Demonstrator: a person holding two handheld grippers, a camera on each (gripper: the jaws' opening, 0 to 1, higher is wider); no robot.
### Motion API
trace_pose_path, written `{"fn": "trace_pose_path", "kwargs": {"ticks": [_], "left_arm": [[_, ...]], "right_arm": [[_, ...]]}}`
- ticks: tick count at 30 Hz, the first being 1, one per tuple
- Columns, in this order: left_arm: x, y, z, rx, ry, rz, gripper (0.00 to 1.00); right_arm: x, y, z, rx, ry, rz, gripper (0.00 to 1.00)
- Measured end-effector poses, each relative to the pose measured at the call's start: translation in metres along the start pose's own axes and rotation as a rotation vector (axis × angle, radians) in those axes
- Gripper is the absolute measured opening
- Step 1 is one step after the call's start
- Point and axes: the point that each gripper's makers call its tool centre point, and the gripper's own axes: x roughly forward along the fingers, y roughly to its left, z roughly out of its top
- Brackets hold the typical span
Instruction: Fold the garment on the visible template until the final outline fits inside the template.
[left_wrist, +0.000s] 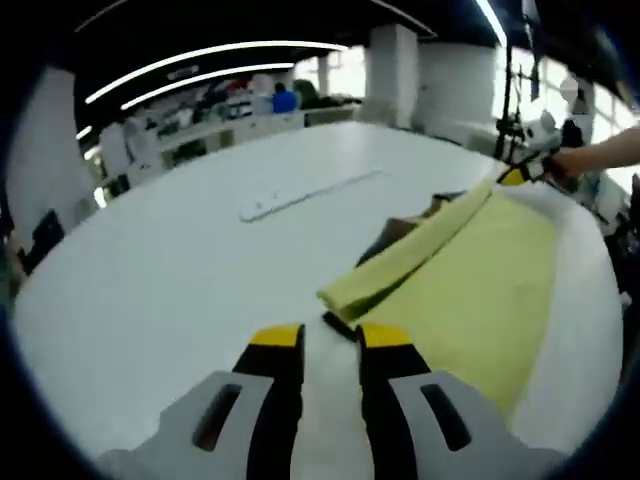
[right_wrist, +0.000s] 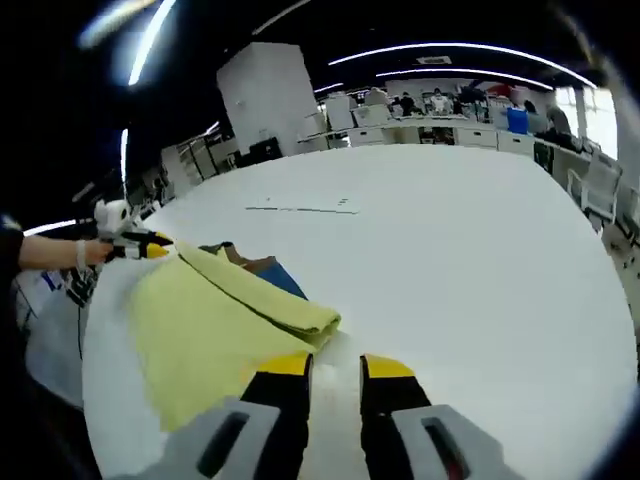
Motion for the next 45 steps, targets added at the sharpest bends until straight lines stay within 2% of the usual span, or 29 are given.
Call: {"fn": "trace_pose_path", "kwargs": {"ticks": [1,2,3,5,7,9,12,13,14,16,17,19,20,22,24,25,27,29,33,36,37,41,44,45], "left_arm": [[0.002,0.000,0.001,0.071,0.010,0.007,0.21],[0.003,-0.001,0.003,0.130,0.011,0.007,0.22],[0.005,-0.002,0.003,0.199,0.026,0.002,0.23],[0.009,-0.005,0.004,0.300,0.046,-0.015,0.23],[0.011,0.000,0.008,0.402,0.067,0.004,0.22],[0.013,-0.001,0.014,0.428,0.048,0.002,0.20],[0.020,-0.003,0.016,0.554,0.077,-0.013,0.20],[0.022,-0.006,0.013,0.537,0.091,-0.038,0.20],[0.024,-0.010,0.012,0.557,0.096,-0.057,0.21],[0.026,-0.009,0.012,0.593,0.102,-0.057,0.20],[0.027,-0.009,0.012,0.596,0.105,-0.060,0.20],[0.027,-0.010,0.012,0.618,0.109,-0.067,0.18],[0.027,-0.010,0.011,0.669,0.124,-0.074,0.16],[0.026,-0.012,0.010,0.679,0.124,-0.080,0.13],[0.026,-0.013,0.010,0.672,0.121,-0.081,0.09],[0.026,-0.013,0.010,0.671,0.122,-0.082,0.08],[0.026,-0.013,0.010,0.650,0.125,-0.085,0.01],[0.026,-0.012,0.011,0.642,0.127,-0.081,0.00],[0.026,-0.007,0.016,0.574,0.121,-0.071,0.00],[0.028,0.001,0.022,0.450,0.110,-0.045,0.00],[0.028,0.002,0.022,0.434,0.113,-0.043,0.00],[0.037,0.009,0.022,0.249,0.129,-0.023,0.00],[0.040,0.009,0.023,0.164,0.137,-0.016,0.00],[0.041,0.009,0.025,0.161,0.135,-0.018,0.00]], "right_arm": [[0.001,-0.001,0.002,-0.037,0.000,-0.009,0.17],[0.002,-0.004,0.004,-0.131,0.011,-0.030,0.18],[0.003,-0.006,0.005,-0.181,0.016,-0.047,0.18],[0.005,-0.005,0.008,-0.249,0.023,-0.045,0.20],[0.007,-0.006,0.011,-0.364,0.038,-0.059,0.20],[0.010,-0.002,0.010,-0.421,0.050,-0.044,0.19],[0.015,0.002,0.009,-0.503,0.069,-0.037,0.18],[0.016,0.004,0.008,-0.528,0.076,-0.029,0.18],[0.017,0.006,0.009,-0.533,0.075,-0.028,0.17],[0.020,0.007,0.008,-0.570,0.084,-0.029,0.17],[0.020,0.003,0.010,-0.621,0.089,-0.051,0.17],[0.023,0.002,0.010,-0.636,0.084,-0.048,0.15],[0.024,0.002,0.011,-0.651,0.081,-0.046,0.15],[0.025,0.000,0.014,-0.730,0.086,-0.059,0.15],[0.027,0.002,0.016,-0.786,0.080,-0.060,0.13],[0.027,0.002,0.015,-0.787,0.082,-0.056,0.11],[0.028,0.003,0.013,-0.794,0.093,-0.048,0.01],[0.029,0.002,0.014,-0.779,0.093,-0.052,0.00],[0.030,-0.001,0.020,-0.764,0.081,-0.070,0.00],[0.032,-0.005,0.027,-0.693,0.067,-0.084,0.00],[0.033,-0.005,0.029,-0.640,0.060,-0.089,0.00],[0.040,-0.015,0.033,-0.523,0.060,-0.115,0.00],[0.045,-0.015,0.035,-0.414,0.047,-0.112,0.00],[0.047,-0.018,0.034,-0.415,0.057,-0.115,0.00]]}}
